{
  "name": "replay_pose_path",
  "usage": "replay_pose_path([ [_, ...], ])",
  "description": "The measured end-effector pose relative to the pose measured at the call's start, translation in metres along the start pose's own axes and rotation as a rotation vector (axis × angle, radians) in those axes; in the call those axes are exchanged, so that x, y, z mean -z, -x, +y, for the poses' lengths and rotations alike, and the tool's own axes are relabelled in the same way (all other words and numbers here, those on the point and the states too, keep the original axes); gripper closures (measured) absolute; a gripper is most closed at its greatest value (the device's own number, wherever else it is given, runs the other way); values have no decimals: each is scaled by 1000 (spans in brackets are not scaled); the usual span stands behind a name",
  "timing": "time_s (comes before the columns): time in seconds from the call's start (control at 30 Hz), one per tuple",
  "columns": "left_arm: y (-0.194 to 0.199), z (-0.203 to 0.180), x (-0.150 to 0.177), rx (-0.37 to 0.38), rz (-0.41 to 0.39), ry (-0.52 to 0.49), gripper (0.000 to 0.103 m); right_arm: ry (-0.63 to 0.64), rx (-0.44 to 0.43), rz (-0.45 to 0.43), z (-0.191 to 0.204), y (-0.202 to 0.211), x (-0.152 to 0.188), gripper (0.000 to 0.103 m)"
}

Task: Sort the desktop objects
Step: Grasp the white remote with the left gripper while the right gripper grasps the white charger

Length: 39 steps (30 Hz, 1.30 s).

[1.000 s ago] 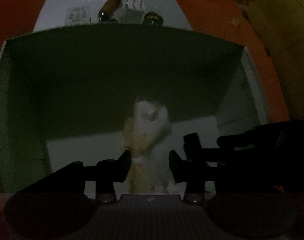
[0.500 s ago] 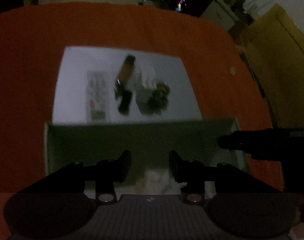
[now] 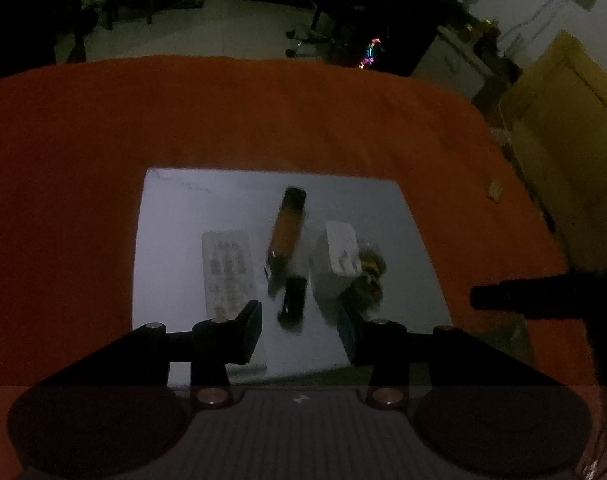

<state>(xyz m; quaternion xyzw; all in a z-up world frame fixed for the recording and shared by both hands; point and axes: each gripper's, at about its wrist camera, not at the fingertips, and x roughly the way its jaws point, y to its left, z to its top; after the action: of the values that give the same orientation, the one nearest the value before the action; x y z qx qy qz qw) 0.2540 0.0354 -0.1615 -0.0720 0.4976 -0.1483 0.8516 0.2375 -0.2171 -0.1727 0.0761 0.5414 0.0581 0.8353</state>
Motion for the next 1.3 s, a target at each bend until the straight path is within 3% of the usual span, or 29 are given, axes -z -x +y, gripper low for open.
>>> replay_pose_path([
  [0.27, -34, 16, -20, -51, 48, 41, 66, -19, 65, 19, -14, -32, -25, 50],
  [0.53, -61, 12, -30, -76, 96, 10, 65, -14, -2, 25, -10, -54, -41, 48],
  [0.57, -64, 13, -30, -85, 101, 17, 58, -20, -10, 30, -8, -56, -42, 48],
  [0.63, -68, 18, -31, -91, 103, 38, 54, -32, -25, 33, -4, -60, -43, 48],
  [0.77, -75, 26, -29, -108, 111, 66, 54, 8, -65, 45, 14, -62, -49, 39],
  [1.0, -86, 38, -24, -140, 124, 105, 54, 3, -123, 60, 44, -66, -61, 38],
  [1.3, -96, 31, -17, -175, 146, 86, 54, 6, -90, 96, 64, -91, -58, 38],
])
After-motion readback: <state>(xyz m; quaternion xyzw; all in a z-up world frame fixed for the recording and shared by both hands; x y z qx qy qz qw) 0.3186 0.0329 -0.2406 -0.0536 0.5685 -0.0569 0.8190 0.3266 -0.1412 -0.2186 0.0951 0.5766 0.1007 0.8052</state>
